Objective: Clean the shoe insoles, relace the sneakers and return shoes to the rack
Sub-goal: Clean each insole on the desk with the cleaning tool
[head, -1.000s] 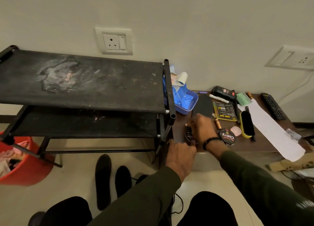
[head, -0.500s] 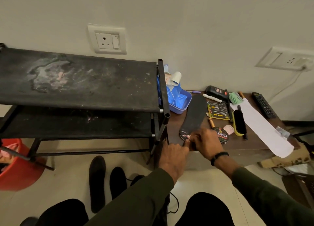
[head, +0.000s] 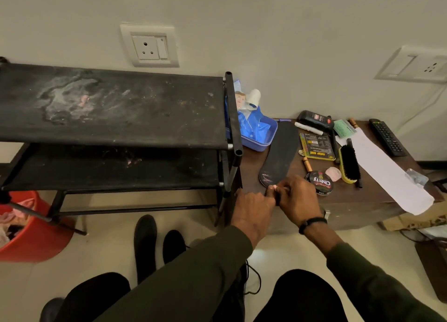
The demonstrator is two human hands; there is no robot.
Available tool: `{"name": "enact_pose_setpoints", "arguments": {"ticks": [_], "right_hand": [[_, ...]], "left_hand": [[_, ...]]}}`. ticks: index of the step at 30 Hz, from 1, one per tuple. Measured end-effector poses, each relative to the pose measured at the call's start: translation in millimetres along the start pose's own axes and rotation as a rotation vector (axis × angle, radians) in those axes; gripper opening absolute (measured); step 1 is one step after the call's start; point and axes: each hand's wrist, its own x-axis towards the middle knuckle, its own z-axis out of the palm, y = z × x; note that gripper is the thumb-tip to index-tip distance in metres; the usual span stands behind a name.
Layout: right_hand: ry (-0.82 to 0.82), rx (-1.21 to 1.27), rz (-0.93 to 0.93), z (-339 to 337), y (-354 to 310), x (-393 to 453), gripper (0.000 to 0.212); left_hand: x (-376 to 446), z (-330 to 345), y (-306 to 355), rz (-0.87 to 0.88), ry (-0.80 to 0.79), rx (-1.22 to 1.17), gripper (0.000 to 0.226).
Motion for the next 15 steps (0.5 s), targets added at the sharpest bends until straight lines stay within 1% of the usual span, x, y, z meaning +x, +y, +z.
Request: {"name": "enact_pose_setpoints", "arguments": {"ticks": [3, 4, 5, 9, 11, 14, 15], "right_hand": [[-0.067, 0.148, 0.131, -5.4, 5.9, 11.6, 0.013], [-0.072, 0.162, 0.142, -7.4, 5.5, 14.2, 0.013], [-0.071, 0.129, 0.125, -8.2, 3.5, 16.4, 0.013], [-0.059, -0.076, -0.042, -1.3, 2.8, 27.0, 0.014], [-0.04, -0.111, -0.082, 1.8, 3.1, 40.5, 0.011], [0.0, -0.084, -0.082, 1.1, 0.7, 58.1, 0.008], [-0.009, -0.085, -0.113, 0.3, 1.2, 57.0, 0.008]], "left_hand": [[-1.3, -1.0, 0.7, 0.007, -0.003, 0.009, 0.066], [-3.0, -1.3, 0.8, 0.01, -0.004, 0.007, 0.066], [-4.4, -1.2, 0.2, 0.011, -0.004, 0.008, 0.067], [-3.0, 0.8, -0.6, 0.007, -0.007, 0.013, 0.068], [-2.6, 1.4, -0.9, 0.012, -0.004, 0.003, 0.067], [-2.9, -1.0, -0.3, 0.015, -0.012, 0.009, 0.067], [-3.0, -1.2, -0.3, 0.014, -0.016, 0.008, 0.067]]}}
